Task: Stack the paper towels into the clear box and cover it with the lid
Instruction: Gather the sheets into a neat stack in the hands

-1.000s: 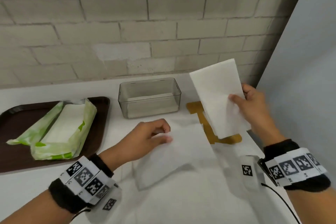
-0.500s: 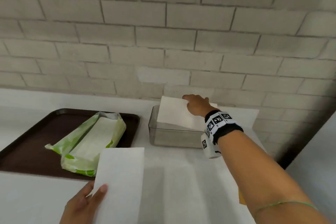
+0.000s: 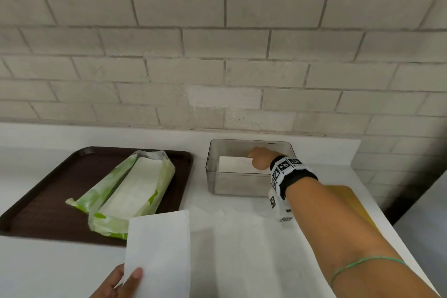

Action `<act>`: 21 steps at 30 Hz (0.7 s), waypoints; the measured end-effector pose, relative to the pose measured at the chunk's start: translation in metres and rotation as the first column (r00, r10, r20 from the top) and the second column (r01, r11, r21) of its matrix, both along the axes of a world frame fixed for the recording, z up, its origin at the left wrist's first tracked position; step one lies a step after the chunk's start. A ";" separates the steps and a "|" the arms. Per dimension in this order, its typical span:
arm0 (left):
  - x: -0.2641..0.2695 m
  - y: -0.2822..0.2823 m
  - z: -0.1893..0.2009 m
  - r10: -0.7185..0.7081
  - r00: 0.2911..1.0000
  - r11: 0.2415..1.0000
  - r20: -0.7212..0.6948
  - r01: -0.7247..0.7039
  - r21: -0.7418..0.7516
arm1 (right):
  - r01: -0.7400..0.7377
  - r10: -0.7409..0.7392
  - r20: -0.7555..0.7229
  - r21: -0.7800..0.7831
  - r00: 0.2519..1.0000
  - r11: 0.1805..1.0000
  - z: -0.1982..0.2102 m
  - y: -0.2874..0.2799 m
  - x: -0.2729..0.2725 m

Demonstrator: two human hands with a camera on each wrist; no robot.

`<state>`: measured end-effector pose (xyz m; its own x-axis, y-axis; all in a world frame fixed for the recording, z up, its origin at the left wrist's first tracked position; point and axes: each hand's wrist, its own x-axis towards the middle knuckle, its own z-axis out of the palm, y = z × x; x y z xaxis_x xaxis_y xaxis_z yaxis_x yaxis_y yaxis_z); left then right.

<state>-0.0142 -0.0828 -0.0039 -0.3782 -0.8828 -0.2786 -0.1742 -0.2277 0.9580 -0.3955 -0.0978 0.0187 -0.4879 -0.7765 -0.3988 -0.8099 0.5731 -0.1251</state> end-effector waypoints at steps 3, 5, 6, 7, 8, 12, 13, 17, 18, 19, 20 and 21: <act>-0.002 0.001 -0.011 0.053 0.996 0.998 -0.074 -0.056 -0.041 | -0.005 0.007 0.050 -0.032 0.999 0.999 0.006 0.006 0.001; -0.001 0.006 -0.015 0.083 0.995 0.996 -0.059 -0.085 -0.038 | 0.051 -0.024 0.132 -0.203 0.991 0.978 0.020 0.020 0.005; -0.001 0.010 -0.019 0.105 0.993 0.994 -0.059 -0.106 -0.014 | 0.096 -0.037 0.179 -0.331 0.983 0.939 0.030 0.029 0.007; -0.001 0.014 -0.022 0.106 0.992 0.994 -0.065 -0.107 -0.001 | 0.155 -0.054 0.226 -0.455 0.973 0.877 0.039 0.041 0.010; -0.001 0.017 -0.028 0.104 0.992 0.995 -0.075 -0.104 0.004 | 0.219 -0.072 0.272 -0.563 0.960 0.797 0.046 0.055 0.014; -0.001 0.028 -0.034 0.053 0.995 0.999 -0.081 -0.053 -0.002 | 0.456 -0.196 0.424 -0.691 0.884 0.560 0.053 0.121 0.034; -0.001 0.032 -0.031 0.034 0.996 0.999 -0.088 -0.035 -0.010 | 0.500 -0.217 0.465 -0.663 0.858 0.557 0.049 0.138 0.041; 0.000 0.047 -0.027 -0.040 0.994 0.998 -0.102 0.035 -0.053 | 0.531 -0.283 0.576 -0.321 0.766 0.784 0.021 0.194 0.076; 0.001 0.050 -0.027 -0.049 0.994 0.997 -0.097 0.042 -0.064 | 0.476 -0.302 0.545 -0.211 0.782 0.853 0.013 0.201 0.084; 0.001 0.053 -0.025 -0.053 0.994 0.996 -0.091 0.047 -0.072 | 0.414 -0.309 0.488 -0.120 0.816 0.903 0.004 0.207 0.093; 0.002 0.056 -0.026 -0.066 0.994 0.995 -0.089 0.059 -0.078 | 0.353 -0.303 0.410 -0.050 0.860 0.934 -0.005 0.211 0.100; 0.003 0.057 -0.026 -0.066 0.994 0.995 -0.084 0.060 -0.077 | 0.312 -0.293 0.341 -0.001 0.893 0.950 -0.015 0.213 0.107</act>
<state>-0.0114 -0.0255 -0.0304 -0.4533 -0.8736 -0.1771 -0.1017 -0.1467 0.9839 -0.2889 0.1157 0.0037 -0.5488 -0.6379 -0.5404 -0.5041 0.7681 -0.3949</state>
